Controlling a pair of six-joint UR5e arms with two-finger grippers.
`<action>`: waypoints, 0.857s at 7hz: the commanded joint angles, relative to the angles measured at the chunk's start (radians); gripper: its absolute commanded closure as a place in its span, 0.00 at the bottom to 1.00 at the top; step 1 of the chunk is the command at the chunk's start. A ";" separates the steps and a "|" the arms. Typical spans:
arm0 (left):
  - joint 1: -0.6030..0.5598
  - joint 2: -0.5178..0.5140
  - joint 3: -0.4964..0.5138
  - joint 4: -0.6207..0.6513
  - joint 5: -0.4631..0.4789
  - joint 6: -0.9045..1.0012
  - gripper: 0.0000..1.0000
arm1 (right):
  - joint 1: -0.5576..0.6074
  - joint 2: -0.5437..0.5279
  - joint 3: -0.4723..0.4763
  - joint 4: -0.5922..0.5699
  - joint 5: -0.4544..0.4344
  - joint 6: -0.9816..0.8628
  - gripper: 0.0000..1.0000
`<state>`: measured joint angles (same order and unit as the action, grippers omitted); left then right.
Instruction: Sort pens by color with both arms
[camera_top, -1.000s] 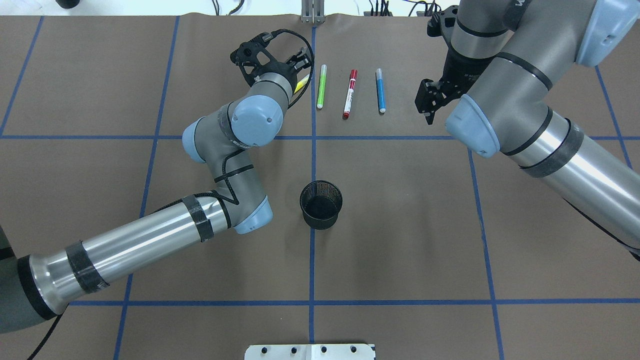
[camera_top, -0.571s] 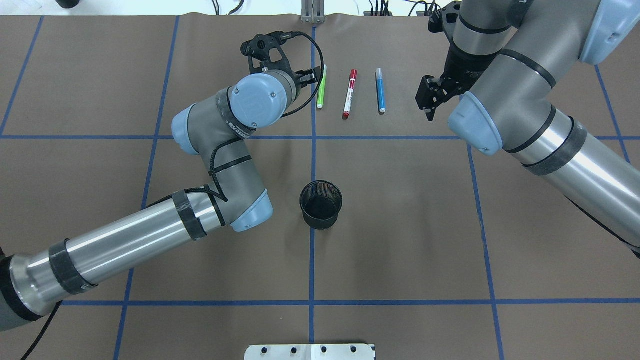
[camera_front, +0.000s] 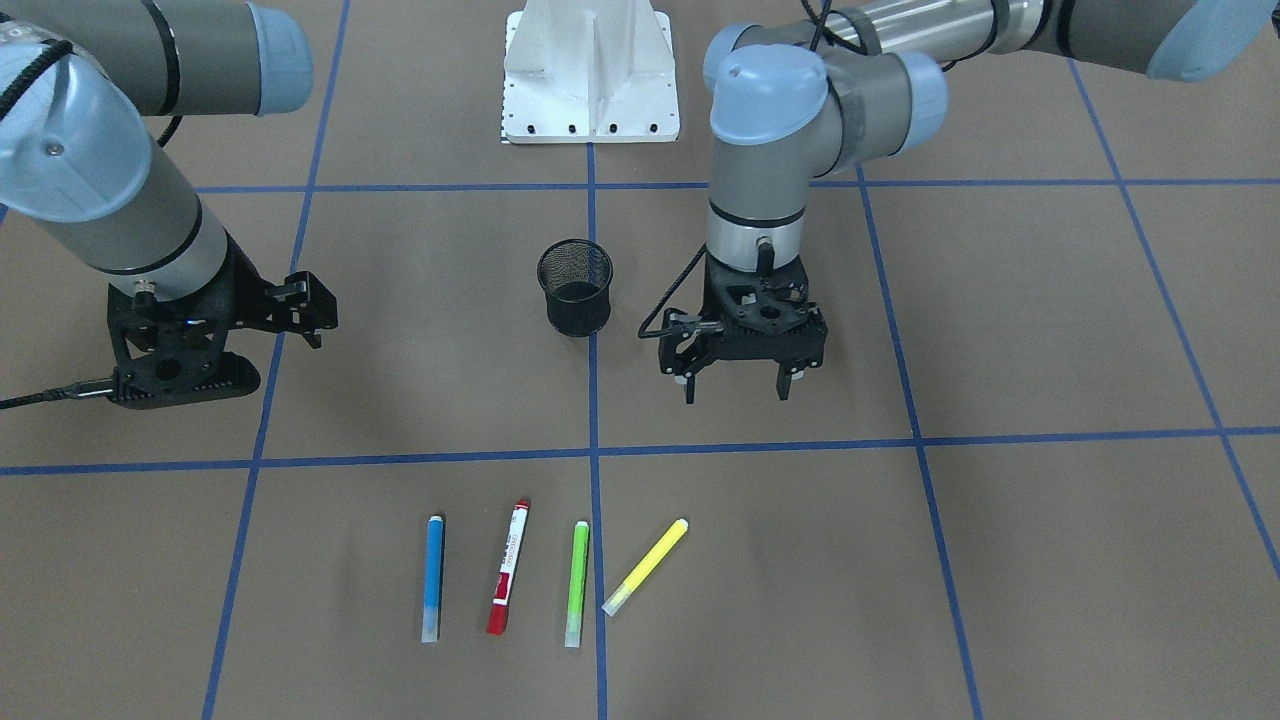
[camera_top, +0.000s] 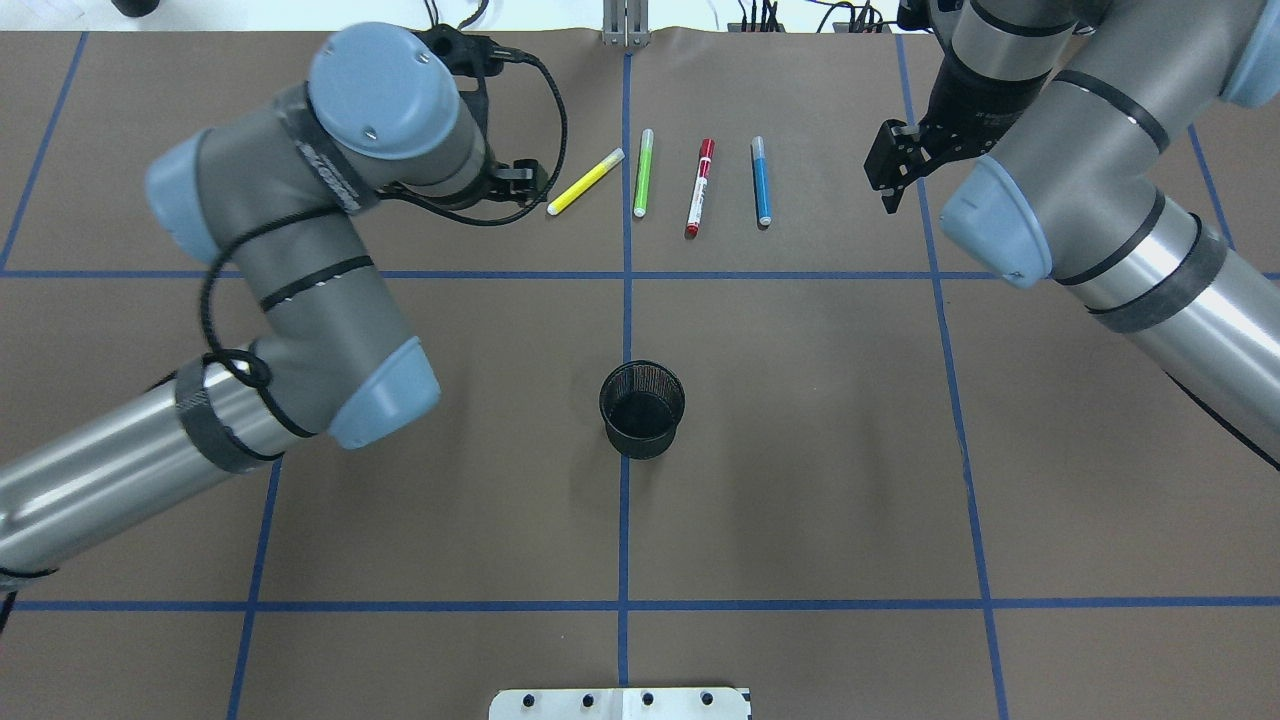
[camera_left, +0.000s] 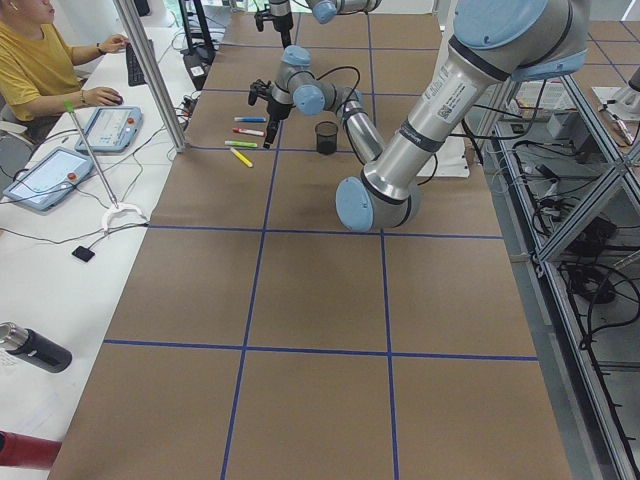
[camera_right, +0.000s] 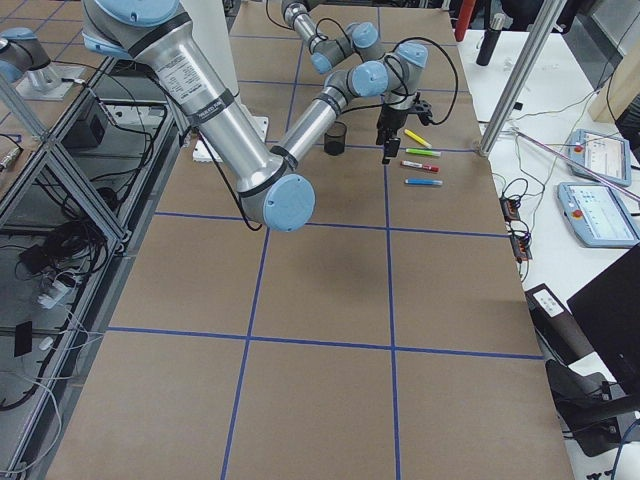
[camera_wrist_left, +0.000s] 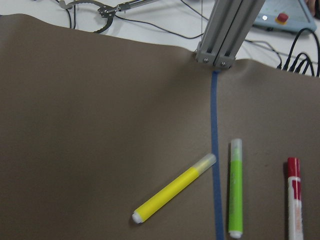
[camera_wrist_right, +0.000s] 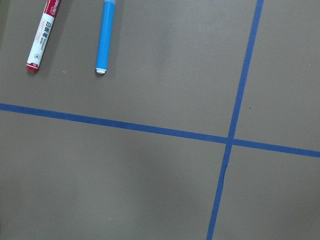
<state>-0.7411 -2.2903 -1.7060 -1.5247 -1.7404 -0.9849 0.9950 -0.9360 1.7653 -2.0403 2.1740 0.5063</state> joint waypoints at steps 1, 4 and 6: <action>-0.149 0.165 -0.179 0.135 -0.166 0.301 0.00 | 0.074 -0.122 0.075 0.034 0.003 -0.111 0.00; -0.474 0.343 -0.161 0.138 -0.360 0.804 0.00 | 0.235 -0.283 0.111 0.035 0.012 -0.403 0.00; -0.677 0.411 -0.024 0.132 -0.468 1.141 0.00 | 0.345 -0.419 0.096 0.122 0.036 -0.541 0.00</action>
<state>-1.2947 -1.9137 -1.8122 -1.3899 -2.1490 -0.0444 1.2740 -1.2727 1.8696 -1.9835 2.1921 0.0401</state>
